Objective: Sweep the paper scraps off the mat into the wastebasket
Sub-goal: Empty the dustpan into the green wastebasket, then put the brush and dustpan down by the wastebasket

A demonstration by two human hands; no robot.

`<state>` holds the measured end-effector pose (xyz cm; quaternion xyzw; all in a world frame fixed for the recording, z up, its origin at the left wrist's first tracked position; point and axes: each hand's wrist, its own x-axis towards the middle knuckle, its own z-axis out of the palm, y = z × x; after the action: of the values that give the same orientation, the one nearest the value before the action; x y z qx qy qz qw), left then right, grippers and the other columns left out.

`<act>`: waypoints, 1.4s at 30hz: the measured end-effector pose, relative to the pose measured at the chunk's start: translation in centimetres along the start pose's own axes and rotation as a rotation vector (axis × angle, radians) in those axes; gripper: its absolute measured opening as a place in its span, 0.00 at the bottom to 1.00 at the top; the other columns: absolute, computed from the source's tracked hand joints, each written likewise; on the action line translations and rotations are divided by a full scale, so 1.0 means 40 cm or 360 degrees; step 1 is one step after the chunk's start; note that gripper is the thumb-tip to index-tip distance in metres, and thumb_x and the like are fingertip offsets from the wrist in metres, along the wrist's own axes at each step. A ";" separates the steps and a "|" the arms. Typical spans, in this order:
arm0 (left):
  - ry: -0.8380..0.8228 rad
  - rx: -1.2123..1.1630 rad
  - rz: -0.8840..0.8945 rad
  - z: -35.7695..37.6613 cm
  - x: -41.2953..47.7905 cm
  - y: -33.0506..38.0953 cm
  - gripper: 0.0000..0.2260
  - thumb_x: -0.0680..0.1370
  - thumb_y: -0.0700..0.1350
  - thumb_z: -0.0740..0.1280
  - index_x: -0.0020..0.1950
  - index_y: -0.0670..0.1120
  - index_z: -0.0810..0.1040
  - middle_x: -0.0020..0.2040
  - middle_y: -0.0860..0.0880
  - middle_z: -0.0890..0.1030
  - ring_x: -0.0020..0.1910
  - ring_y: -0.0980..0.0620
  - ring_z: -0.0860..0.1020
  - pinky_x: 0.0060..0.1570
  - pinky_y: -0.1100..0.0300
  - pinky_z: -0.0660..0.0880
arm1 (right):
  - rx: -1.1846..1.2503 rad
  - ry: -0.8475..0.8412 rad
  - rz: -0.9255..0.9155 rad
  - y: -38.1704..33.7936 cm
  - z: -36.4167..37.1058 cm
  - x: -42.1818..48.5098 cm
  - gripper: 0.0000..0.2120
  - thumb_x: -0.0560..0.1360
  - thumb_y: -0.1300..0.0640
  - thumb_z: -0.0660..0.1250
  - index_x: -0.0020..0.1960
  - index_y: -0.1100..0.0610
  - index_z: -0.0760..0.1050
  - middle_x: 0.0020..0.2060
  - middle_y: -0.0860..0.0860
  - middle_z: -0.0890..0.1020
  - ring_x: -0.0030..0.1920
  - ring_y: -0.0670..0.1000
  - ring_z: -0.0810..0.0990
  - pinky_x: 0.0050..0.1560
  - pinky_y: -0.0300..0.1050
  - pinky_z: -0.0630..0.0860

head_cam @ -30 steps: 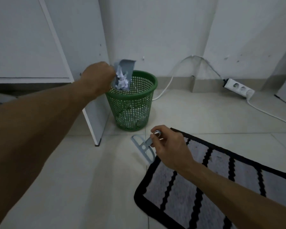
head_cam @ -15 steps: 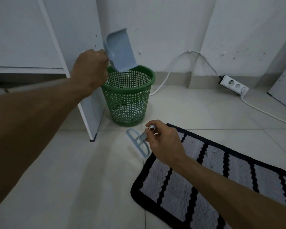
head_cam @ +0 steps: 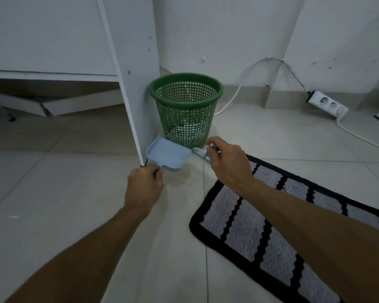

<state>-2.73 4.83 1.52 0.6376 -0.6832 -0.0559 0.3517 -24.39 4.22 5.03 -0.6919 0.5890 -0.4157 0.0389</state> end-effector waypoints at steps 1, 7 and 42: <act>-0.0044 0.0017 -0.0061 0.017 -0.012 -0.012 0.08 0.75 0.43 0.65 0.39 0.44 0.81 0.34 0.42 0.83 0.34 0.42 0.79 0.37 0.55 0.75 | -0.0044 0.0004 -0.0051 -0.001 0.011 0.003 0.07 0.79 0.57 0.64 0.55 0.55 0.78 0.37 0.56 0.85 0.34 0.58 0.81 0.33 0.51 0.78; -0.0323 -0.0034 -0.0325 0.129 -0.047 -0.071 0.11 0.76 0.44 0.62 0.35 0.43 0.78 0.35 0.42 0.80 0.37 0.42 0.78 0.38 0.54 0.75 | -0.0104 -0.0049 -0.0149 0.031 0.083 0.014 0.07 0.79 0.58 0.63 0.54 0.57 0.77 0.36 0.58 0.83 0.34 0.61 0.80 0.33 0.52 0.77; -0.0294 -0.0056 0.0412 0.102 -0.024 -0.173 0.19 0.66 0.46 0.78 0.51 0.44 0.75 0.48 0.46 0.78 0.44 0.48 0.76 0.41 0.58 0.74 | -0.0032 -0.0975 -0.0215 0.043 0.317 -0.035 0.28 0.69 0.65 0.65 0.69 0.57 0.72 0.69 0.56 0.74 0.68 0.58 0.74 0.65 0.55 0.74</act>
<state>0.73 2.93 -5.56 0.5301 -0.7880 -0.0805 0.3025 -17.81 -0.66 -4.89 -0.8229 0.5067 -0.1837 0.1799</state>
